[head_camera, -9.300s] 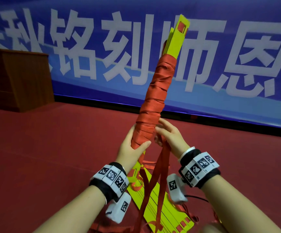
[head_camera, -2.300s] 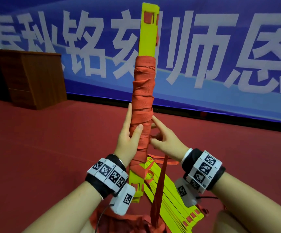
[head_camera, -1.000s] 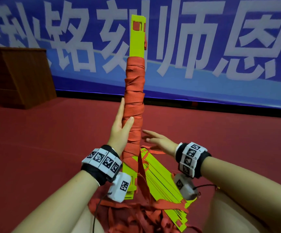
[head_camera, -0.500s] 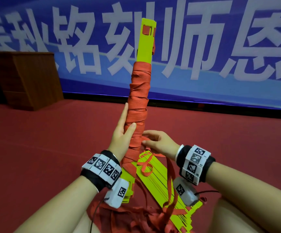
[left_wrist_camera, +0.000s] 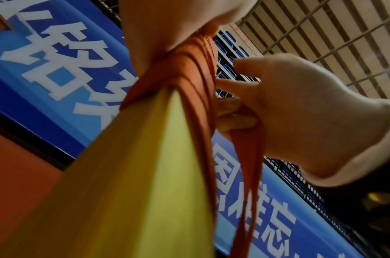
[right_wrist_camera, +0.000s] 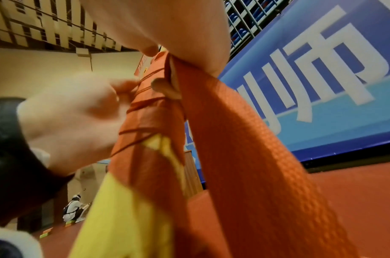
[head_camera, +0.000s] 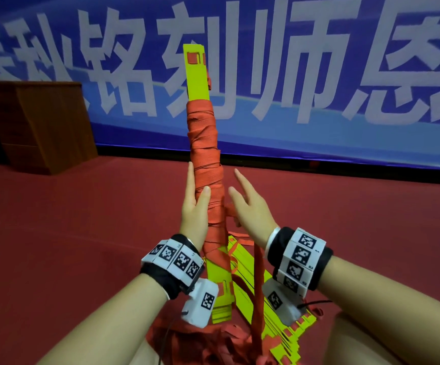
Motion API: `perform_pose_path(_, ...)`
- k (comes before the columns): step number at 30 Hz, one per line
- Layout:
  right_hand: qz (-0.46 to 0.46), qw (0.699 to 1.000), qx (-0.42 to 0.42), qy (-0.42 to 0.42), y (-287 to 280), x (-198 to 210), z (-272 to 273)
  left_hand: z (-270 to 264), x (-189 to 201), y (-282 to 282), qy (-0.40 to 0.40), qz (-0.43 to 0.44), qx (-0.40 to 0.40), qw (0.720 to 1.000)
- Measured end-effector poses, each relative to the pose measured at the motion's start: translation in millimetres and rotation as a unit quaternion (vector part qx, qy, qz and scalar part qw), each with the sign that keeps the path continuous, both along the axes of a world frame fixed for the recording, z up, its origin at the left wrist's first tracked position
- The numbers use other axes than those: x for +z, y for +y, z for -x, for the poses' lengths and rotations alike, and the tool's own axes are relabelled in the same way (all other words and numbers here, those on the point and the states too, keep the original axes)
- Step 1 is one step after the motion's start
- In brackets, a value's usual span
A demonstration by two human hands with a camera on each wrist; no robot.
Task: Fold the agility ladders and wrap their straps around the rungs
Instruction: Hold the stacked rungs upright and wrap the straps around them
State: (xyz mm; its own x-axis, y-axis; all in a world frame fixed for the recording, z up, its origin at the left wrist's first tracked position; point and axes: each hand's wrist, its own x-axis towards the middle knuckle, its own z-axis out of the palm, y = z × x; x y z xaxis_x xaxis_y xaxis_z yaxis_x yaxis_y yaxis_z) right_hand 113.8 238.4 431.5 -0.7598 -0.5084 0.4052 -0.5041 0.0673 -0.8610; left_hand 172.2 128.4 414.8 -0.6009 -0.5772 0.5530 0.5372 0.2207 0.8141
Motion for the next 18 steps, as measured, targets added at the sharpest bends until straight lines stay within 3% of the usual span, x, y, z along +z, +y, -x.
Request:
perform_pose_path(4, -0.059, 0.997, -0.005, 0.049, -5, 0, -4, 4, -3, 12, 0.026, -0.069, -0.037, 0.997)
perform_pose_path(10, -0.024, 0.993, -0.045, 0.102, -7, -3, 6, 1, 3, 16, 0.015, -0.148, -0.110, 0.983)
perform_pose_path(15, 0.072, 0.995, 0.018, 0.063, -2, -2, 23, -3, 7, 7, -0.009, -0.132, -0.176, 0.976)
perform_pose_path(18, 0.142, 0.988, 0.058, 0.035, 2, -1, 28, -5, 0, 10, -0.061, -0.070, -0.162, 0.982)
